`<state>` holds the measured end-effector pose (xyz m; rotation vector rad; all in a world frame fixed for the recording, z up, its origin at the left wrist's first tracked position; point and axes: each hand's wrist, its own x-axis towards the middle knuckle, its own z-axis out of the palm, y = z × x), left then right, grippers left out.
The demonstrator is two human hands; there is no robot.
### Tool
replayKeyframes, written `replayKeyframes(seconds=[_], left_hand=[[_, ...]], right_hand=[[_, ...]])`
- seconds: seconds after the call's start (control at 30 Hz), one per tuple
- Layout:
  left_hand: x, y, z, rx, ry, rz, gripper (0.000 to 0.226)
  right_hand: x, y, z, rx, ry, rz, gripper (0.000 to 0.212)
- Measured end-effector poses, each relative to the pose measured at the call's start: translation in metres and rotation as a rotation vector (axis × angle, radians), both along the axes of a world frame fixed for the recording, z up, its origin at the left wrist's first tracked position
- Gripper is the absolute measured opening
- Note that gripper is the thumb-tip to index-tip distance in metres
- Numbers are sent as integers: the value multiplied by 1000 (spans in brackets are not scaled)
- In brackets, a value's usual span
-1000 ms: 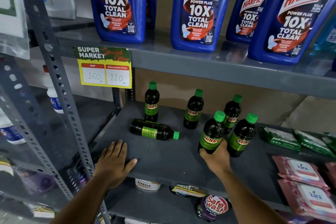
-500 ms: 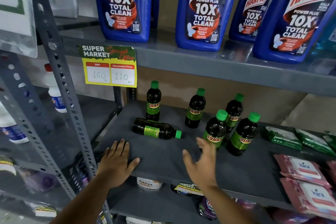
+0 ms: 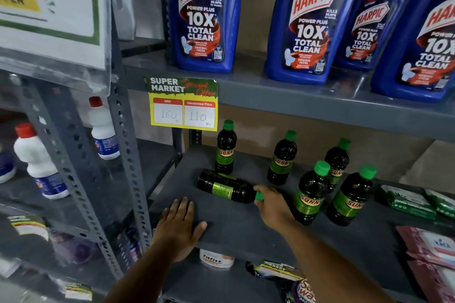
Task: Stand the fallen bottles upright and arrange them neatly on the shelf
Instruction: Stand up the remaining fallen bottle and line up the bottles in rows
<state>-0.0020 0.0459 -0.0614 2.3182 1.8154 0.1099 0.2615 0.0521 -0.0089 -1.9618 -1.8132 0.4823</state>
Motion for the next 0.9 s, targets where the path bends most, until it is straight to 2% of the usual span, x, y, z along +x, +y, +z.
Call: replayKeyframes(seconds=[0.1, 0.23, 0.4, 0.53, 0.73, 0.9], left_hand=[[0, -1, -1, -1, -11, -7, 119], [-1, 0, -1, 7, 10, -8, 119], [0, 1, -1, 5, 32, -8, 122], [1, 1, 1, -3, 11, -11, 120], [1, 1, -1, 21, 4, -1, 122], [2, 1, -1, 16, 1, -1, 121]], right_hand=[[1, -6, 7, 53, 13, 46, 41], [-7, -7, 34, 265, 56, 49, 36], [-27, 11, 79, 413, 2, 77, 34], [-44, 29, 103, 363, -62, 133, 37], [-63, 46, 113, 122, -106, 299, 55], [-76, 55, 111, 144, -65, 262, 51]])
